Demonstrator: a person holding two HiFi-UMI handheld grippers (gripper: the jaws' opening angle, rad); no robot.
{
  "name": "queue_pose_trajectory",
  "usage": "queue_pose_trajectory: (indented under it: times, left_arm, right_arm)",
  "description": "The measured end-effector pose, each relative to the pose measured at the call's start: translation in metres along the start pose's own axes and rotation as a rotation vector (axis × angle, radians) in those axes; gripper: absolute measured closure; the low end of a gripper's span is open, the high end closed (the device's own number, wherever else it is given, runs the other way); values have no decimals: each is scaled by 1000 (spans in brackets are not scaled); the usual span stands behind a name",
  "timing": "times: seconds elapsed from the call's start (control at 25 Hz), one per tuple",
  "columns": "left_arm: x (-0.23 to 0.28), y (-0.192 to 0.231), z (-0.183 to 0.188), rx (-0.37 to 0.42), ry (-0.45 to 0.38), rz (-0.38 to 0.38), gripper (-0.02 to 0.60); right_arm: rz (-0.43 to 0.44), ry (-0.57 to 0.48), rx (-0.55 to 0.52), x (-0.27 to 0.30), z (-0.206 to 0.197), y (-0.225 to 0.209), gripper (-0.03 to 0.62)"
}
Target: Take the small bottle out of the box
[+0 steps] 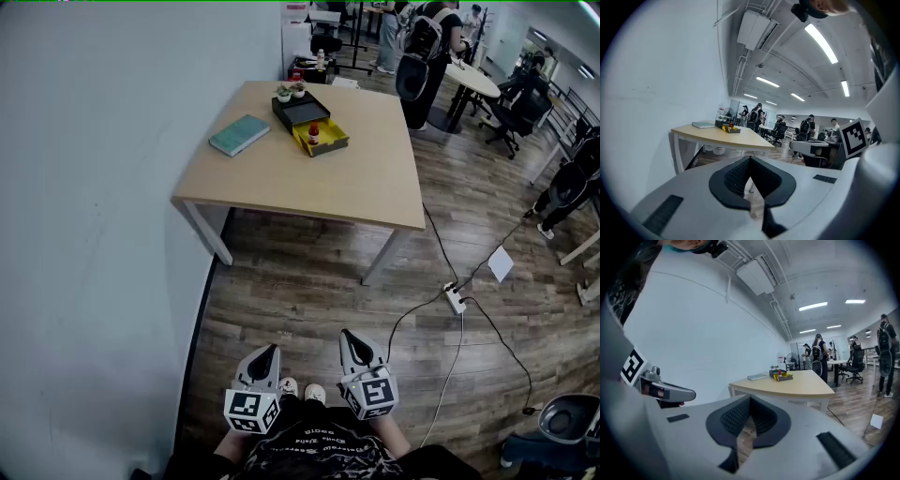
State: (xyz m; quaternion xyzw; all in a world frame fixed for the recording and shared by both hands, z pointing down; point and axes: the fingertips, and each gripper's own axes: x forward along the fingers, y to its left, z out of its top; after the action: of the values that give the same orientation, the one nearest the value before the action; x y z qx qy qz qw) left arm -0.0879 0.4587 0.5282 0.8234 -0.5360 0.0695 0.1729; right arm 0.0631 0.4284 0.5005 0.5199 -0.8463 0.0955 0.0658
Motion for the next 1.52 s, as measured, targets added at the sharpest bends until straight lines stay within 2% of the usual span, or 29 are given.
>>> queue_pose_trajectory:
  times: [0.4, 0.76, 0.8, 0.92, 0.96, 1.0, 1.08, 1.12, 1.52]
  left_arm:
    - [-10, 4, 3, 6, -15, -2, 578]
    - [-6, 11, 5, 1, -37, -8, 577]
    - [-6, 13, 5, 2, -39, -4, 577]
    - [-8, 18, 7, -1, -49, 5, 577]
    - [-8, 19, 9, -3, -52, 2, 571]
    - [-7, 20, 10, -6, -52, -6, 534]
    - [-4, 19, 9, -17, -37, -38, 370]
    - [-2, 19, 8, -24, -25, -51, 338]
    - [1, 36, 14, -9, -15, -79, 331]
  right_arm:
    - [3, 23, -6, -2, -8, 11, 592]
    - [0, -20, 41, 0, -7, 11, 586]
    - [-4, -21, 41, 1, -7, 11, 545]
    - [-10, -36, 36, 3, -3, 11, 526]
    - [-3, -38, 37, 5, -1, 12, 453]
    - [6, -37, 36, 7, -1, 14, 414]
    - [25, -32, 29, 10, -1, 17, 362]
    - [31, -28, 25, 12, -1, 19, 352]
    - [8, -25, 23, 27, -1, 37, 352]
